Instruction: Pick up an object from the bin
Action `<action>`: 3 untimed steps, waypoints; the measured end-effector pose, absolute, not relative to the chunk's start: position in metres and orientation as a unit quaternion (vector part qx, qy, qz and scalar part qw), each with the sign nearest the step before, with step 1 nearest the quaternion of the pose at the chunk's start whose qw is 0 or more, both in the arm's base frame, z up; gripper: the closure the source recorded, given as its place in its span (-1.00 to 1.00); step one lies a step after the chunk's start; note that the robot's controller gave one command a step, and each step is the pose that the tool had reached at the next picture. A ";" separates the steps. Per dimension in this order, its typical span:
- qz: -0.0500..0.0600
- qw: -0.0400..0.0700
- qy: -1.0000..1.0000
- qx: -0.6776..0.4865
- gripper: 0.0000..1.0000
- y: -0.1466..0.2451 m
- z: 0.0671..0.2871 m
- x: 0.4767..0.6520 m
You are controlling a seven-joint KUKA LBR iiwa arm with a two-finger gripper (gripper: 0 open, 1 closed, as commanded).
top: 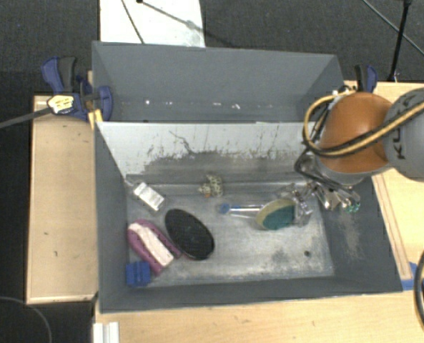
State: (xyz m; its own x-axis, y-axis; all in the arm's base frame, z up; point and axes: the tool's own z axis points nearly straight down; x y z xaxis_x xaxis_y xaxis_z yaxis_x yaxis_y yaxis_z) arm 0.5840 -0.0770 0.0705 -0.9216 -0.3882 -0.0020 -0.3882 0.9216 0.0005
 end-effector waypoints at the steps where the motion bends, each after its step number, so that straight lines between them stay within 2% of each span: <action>1: -0.002 0.005 0.983 -0.183 1.00 -0.086 0.190 0.560; 2: 0.001 0.000 0.992 -0.127 1.00 -0.067 0.160 0.528; 3: 0.000 0.001 0.992 -0.127 -1.00 -0.067 0.161 0.528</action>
Offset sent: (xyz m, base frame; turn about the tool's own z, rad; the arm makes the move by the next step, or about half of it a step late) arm -0.0265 -0.0084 0.1140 0.0229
